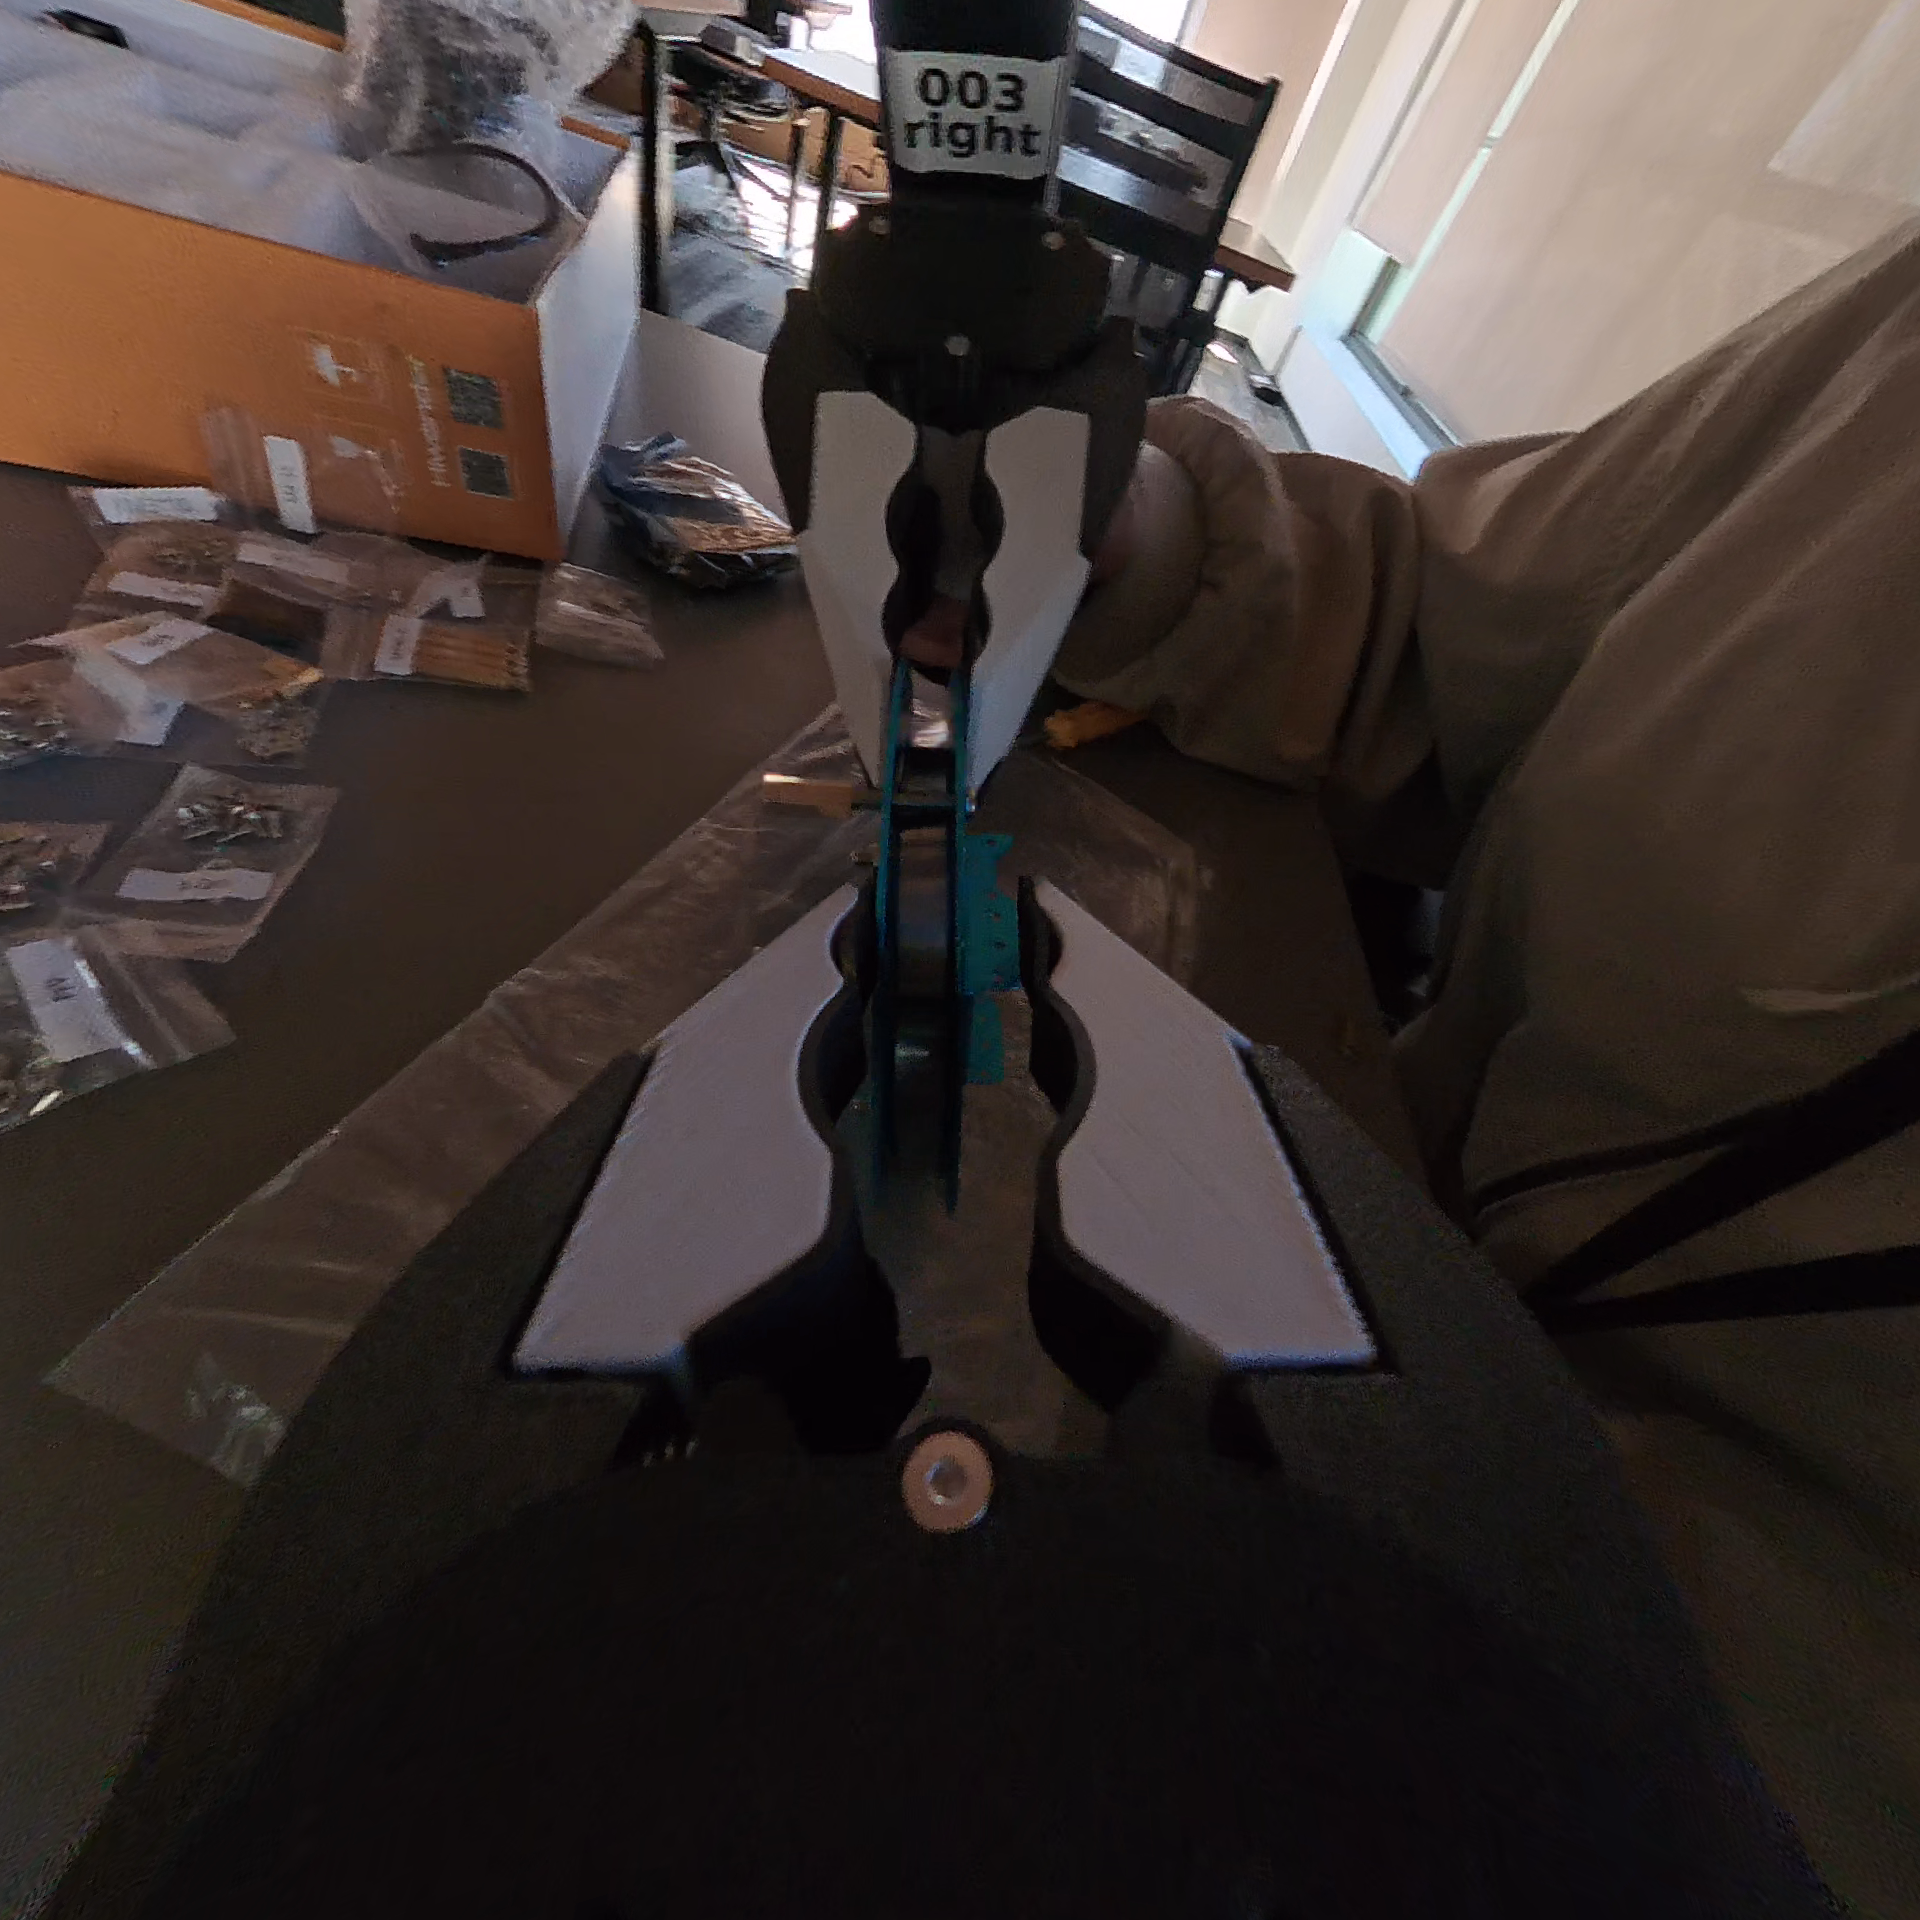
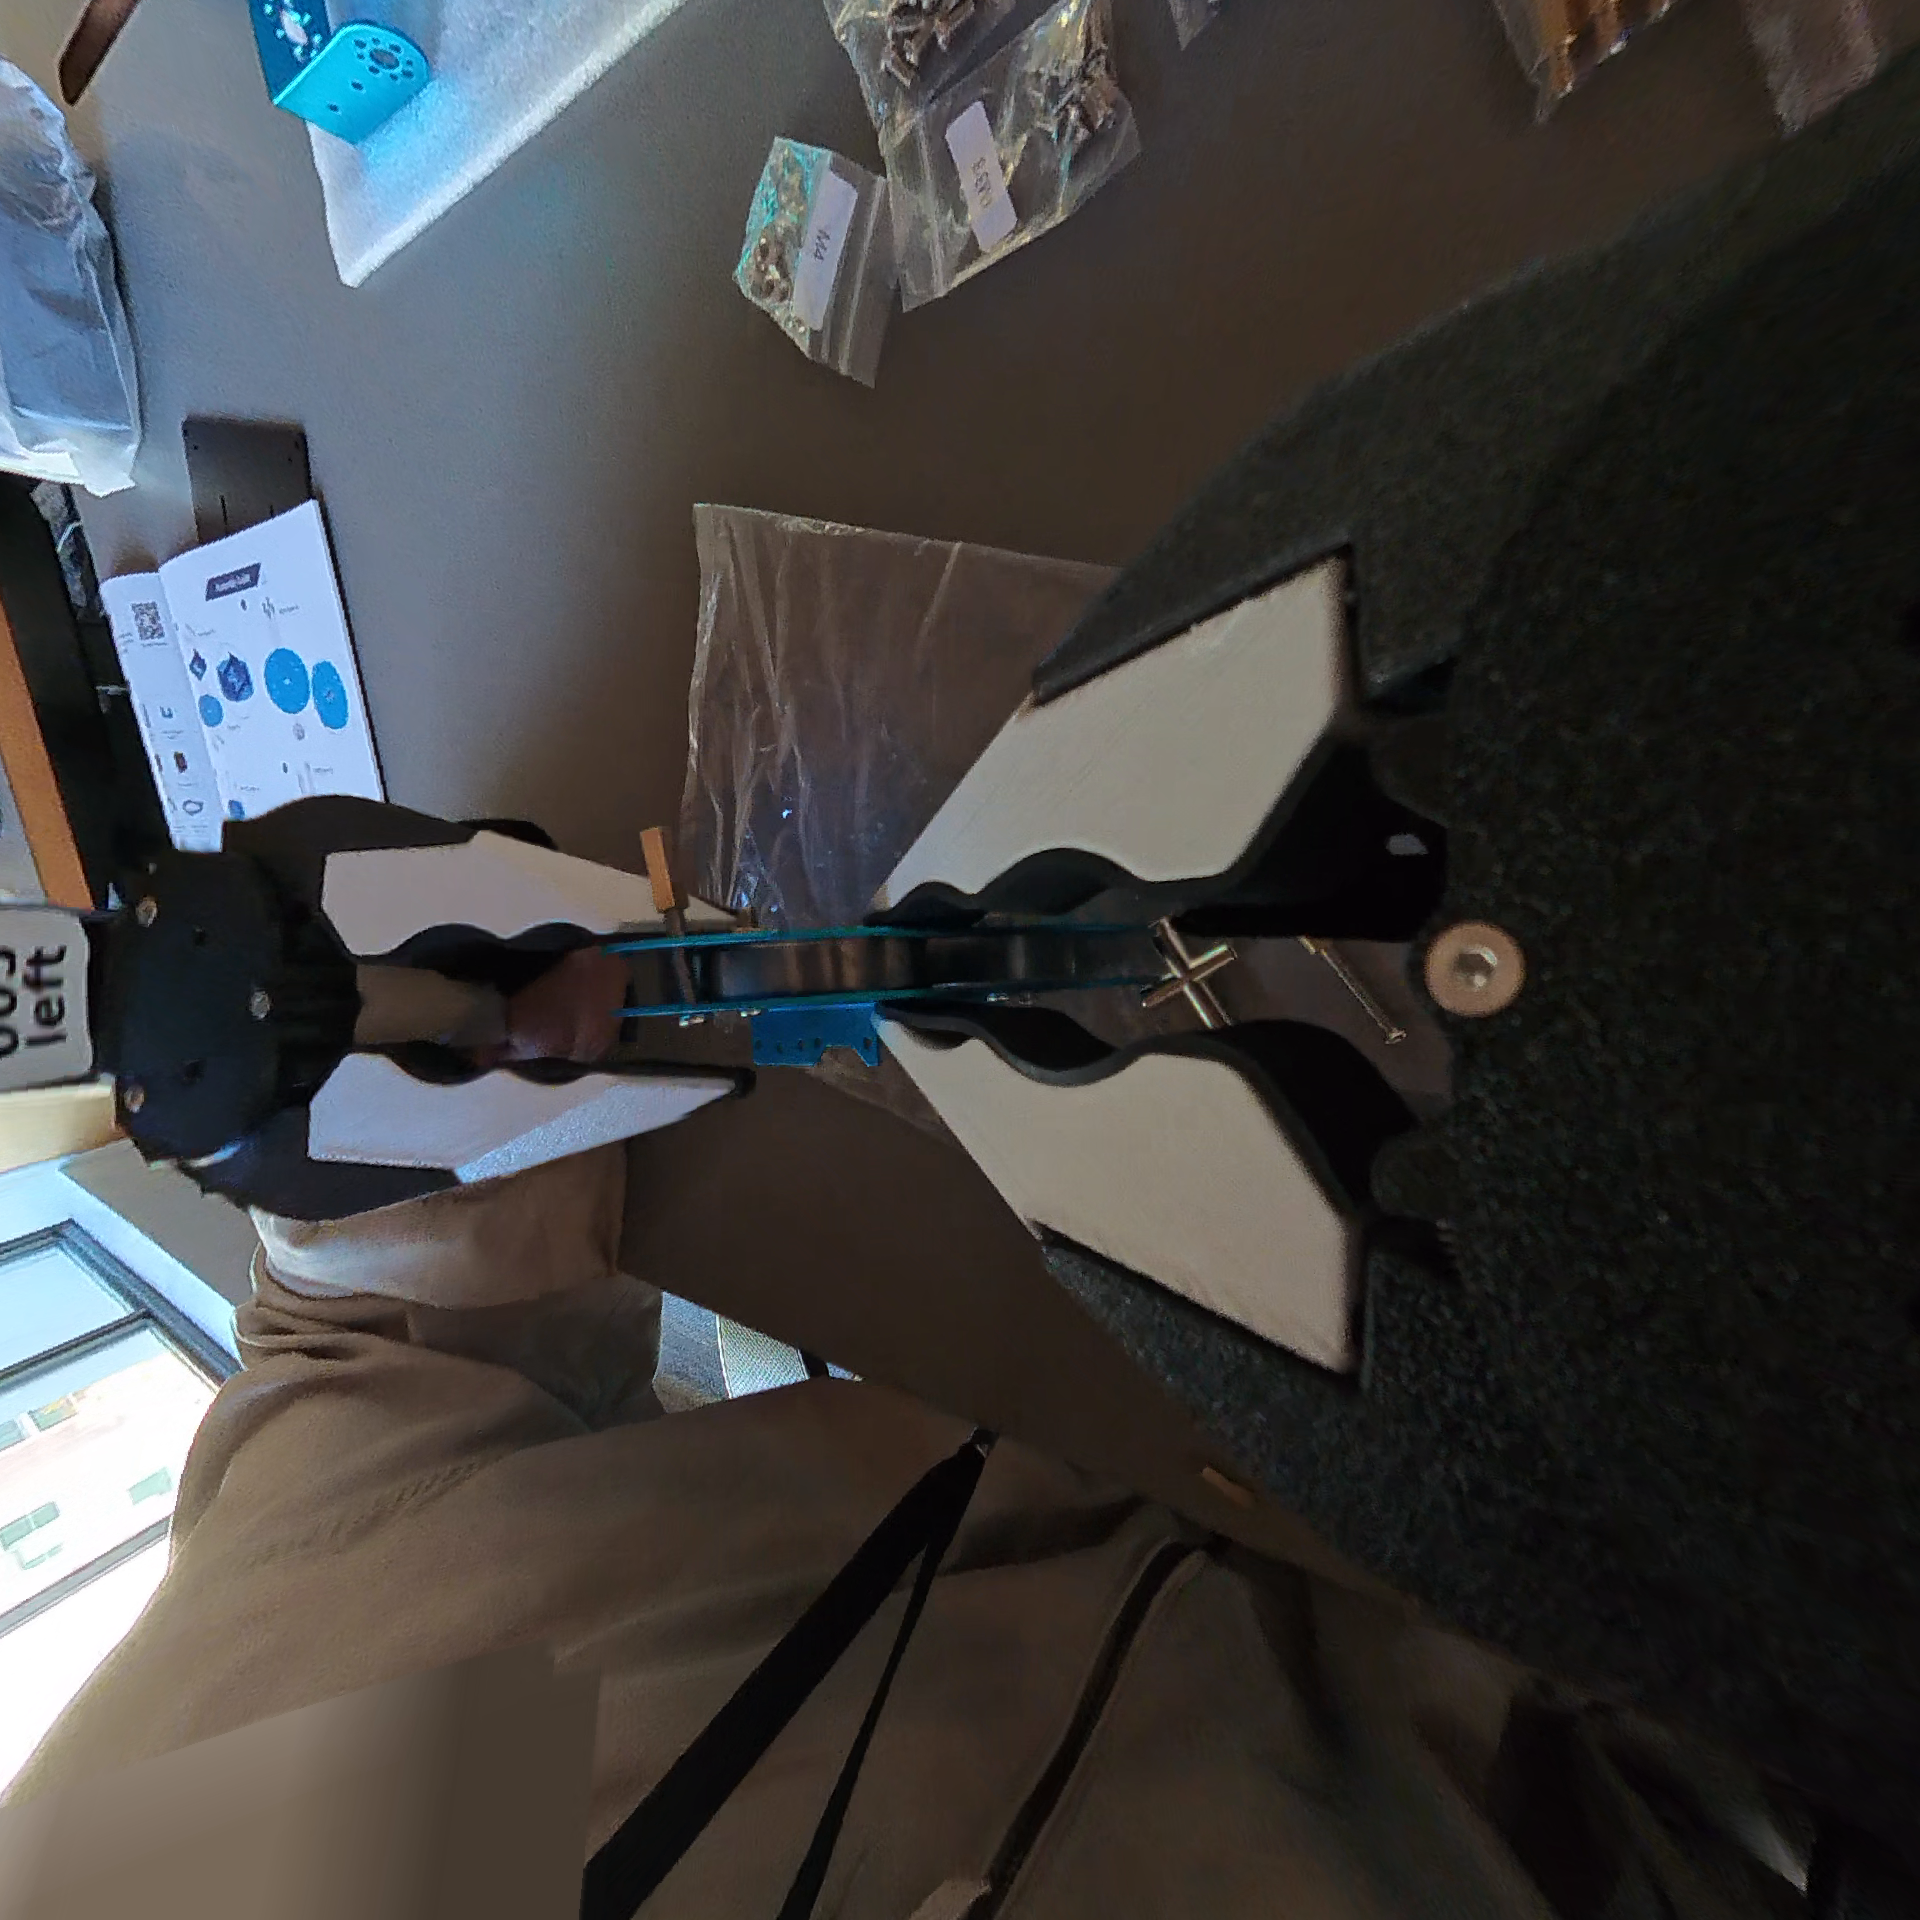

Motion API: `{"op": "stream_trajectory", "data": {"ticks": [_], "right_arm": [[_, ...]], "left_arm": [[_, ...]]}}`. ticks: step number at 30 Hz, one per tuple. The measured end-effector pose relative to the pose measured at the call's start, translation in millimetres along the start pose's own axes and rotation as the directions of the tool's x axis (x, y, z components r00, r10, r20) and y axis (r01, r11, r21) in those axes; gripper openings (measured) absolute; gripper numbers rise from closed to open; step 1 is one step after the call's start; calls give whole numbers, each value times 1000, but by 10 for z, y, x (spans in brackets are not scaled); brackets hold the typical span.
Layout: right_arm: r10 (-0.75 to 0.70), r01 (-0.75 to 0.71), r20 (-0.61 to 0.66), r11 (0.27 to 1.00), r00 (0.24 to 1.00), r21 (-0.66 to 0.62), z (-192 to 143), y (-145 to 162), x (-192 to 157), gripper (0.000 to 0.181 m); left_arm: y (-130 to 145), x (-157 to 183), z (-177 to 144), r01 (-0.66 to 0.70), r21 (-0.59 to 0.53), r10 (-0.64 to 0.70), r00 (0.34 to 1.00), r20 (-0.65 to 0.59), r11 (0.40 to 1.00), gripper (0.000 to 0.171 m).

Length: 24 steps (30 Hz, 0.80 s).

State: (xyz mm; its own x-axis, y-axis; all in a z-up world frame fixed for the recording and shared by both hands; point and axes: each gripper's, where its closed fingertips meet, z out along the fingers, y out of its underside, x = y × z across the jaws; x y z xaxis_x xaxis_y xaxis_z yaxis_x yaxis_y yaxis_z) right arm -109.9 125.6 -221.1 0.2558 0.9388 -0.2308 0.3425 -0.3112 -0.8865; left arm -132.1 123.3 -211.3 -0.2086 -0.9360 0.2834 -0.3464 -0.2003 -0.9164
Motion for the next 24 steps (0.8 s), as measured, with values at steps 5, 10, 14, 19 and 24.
{"op": "stream_trajectory", "data": {"ticks": [5,10,14,19,24], "right_arm": [[12,-12,-20,1000,1000,-17,-2,3,9,11],[14,-15,-45,999,999,-31,10,-4,13,11],[-8,7,-37,1000,999,-26,8,-1,-6,11],[0,0,-29,1000,1000,-21,-8,12,4,11],[2,-3,-16,1000,1000,-12,-8,13,-3,11]], "left_arm": [[-22,-84,37,-18,14,16,990,138,1000,20],[-35,-81,34,26,28,-30,991,133,999,25],[-57,-73,-29,-61,22,58,993,100,998,19],[-350,-33,-277,-222,191,208,974,89,956,22],[-433,-184,-353,-248,212,210,960,183,945,61]]}}
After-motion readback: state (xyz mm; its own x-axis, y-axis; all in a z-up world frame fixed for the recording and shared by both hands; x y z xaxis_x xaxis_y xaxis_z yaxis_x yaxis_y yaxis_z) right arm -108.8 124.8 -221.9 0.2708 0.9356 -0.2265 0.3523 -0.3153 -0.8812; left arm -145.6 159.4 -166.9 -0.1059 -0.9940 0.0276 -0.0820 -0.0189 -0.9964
